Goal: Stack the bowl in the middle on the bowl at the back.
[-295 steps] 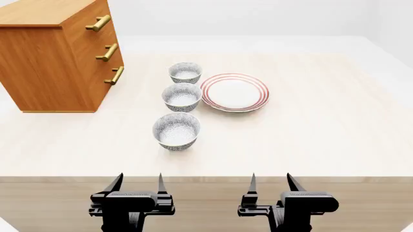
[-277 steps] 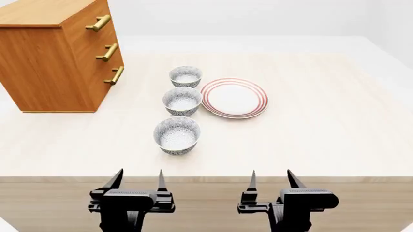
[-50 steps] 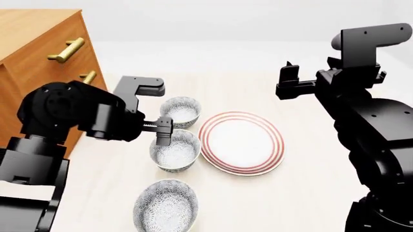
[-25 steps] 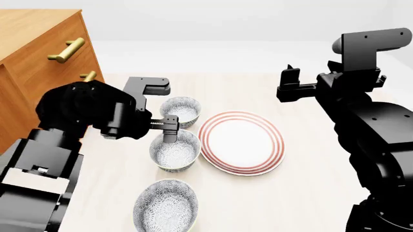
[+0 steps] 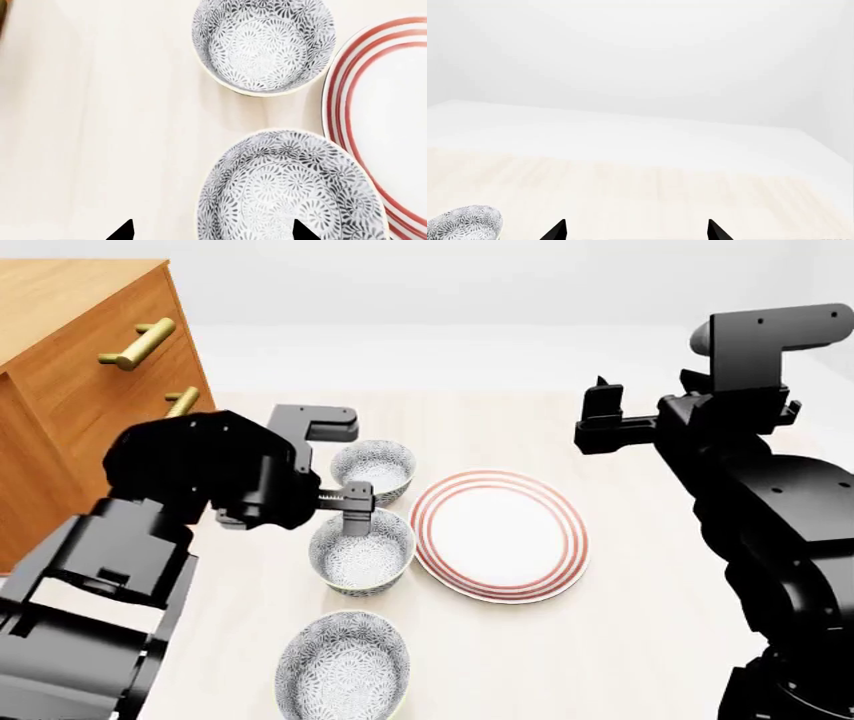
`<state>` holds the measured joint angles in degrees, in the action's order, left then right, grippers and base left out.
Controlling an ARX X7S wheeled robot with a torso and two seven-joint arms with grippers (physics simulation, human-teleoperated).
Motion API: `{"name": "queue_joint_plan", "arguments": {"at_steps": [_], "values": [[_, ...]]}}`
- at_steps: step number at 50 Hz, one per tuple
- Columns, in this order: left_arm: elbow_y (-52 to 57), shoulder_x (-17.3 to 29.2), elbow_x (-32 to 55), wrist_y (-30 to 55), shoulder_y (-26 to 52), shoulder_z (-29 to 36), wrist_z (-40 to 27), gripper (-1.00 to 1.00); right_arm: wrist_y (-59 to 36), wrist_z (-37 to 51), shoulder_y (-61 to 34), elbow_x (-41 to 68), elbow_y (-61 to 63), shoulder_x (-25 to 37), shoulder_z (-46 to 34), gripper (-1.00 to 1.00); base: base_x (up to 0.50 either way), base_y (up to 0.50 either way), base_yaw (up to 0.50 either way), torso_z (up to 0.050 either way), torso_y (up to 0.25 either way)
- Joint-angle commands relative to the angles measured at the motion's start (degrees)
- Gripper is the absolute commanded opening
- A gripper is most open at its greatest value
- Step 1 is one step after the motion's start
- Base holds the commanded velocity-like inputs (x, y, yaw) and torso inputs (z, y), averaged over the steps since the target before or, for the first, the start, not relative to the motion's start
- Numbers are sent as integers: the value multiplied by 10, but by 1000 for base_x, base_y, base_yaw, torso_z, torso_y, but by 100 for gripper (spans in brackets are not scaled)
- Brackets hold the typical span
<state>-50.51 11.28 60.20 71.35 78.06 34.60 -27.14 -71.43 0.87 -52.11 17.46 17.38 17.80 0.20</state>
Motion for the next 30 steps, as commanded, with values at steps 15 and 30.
{"name": "queue_joint_plan", "arguments": {"at_steps": [15, 30], "values": [[-132, -43, -50, -56, 26, 48, 77, 100, 1, 4, 5, 5, -3, 2, 0, 100, 0, 0, 0, 0, 0], [-236, -75, -81, -94, 44, 71, 144, 100, 1, 5, 0, 6, -11, 4, -8, 100, 0, 0, 0, 0, 0]]}}
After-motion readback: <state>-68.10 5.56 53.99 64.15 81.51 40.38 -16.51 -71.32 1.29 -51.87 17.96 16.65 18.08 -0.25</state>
